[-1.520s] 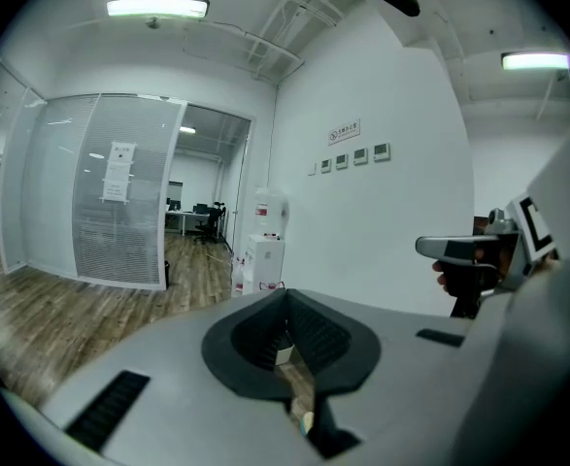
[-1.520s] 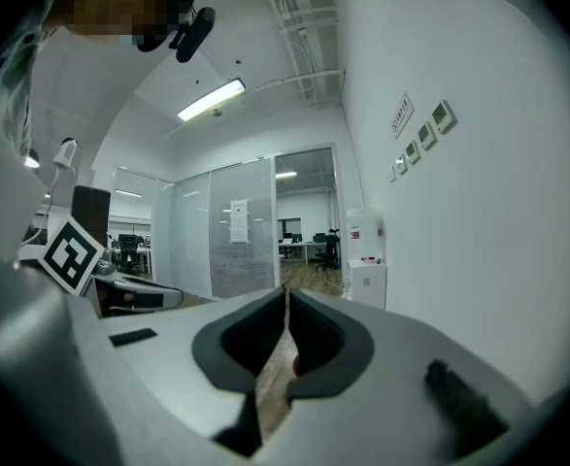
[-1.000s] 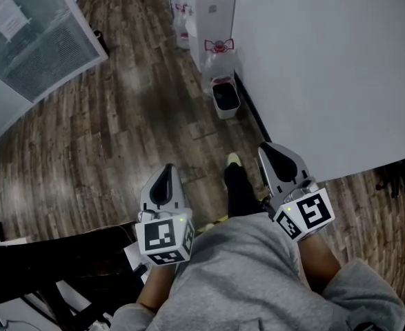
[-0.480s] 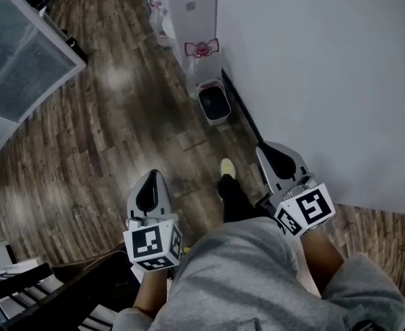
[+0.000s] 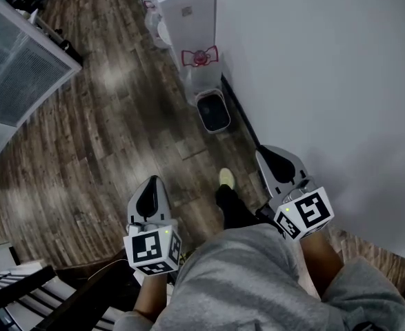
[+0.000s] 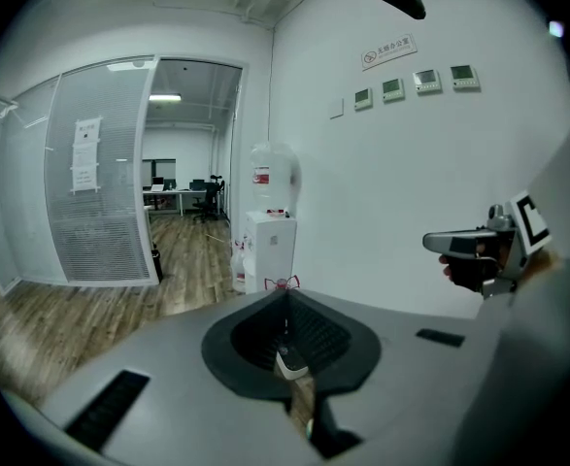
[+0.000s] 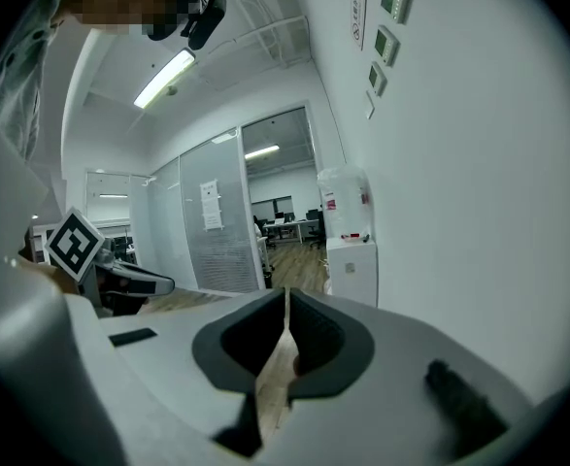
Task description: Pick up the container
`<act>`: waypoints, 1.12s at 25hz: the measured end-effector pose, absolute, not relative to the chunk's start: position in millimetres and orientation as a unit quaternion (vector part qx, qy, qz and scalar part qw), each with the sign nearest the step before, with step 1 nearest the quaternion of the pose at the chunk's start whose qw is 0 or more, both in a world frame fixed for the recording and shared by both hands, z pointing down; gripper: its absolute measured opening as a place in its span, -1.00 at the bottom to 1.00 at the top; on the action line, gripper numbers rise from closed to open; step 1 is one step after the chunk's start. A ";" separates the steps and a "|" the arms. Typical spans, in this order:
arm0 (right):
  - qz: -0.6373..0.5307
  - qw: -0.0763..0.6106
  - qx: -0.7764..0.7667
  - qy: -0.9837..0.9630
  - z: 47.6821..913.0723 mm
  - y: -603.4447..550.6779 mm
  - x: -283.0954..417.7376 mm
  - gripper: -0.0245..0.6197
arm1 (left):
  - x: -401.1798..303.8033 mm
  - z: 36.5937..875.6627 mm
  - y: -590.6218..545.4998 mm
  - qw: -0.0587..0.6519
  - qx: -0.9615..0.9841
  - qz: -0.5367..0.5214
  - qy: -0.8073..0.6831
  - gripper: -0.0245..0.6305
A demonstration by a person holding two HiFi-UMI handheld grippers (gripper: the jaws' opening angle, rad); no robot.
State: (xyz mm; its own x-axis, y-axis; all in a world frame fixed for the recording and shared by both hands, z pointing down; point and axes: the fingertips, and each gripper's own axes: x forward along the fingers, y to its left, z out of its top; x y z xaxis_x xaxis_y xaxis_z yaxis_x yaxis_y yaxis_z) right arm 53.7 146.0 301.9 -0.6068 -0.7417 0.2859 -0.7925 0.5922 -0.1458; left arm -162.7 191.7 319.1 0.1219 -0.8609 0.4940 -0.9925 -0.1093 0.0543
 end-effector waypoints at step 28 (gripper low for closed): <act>0.127 0.090 0.363 -0.919 297.1 25.4 50.2 -0.82 | -120.4 311.8 77.9 0.198 0.712 0.167 -0.653 -0.88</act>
State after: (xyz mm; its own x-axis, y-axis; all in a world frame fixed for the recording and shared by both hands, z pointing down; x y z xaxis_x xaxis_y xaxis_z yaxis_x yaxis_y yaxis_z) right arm 50.2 25.4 297.1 -0.7196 -0.6451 0.2569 -0.6905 0.7037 -0.1672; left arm -120.4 77.9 311.8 0.0916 -0.8636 0.4959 -0.9956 -0.0689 0.0639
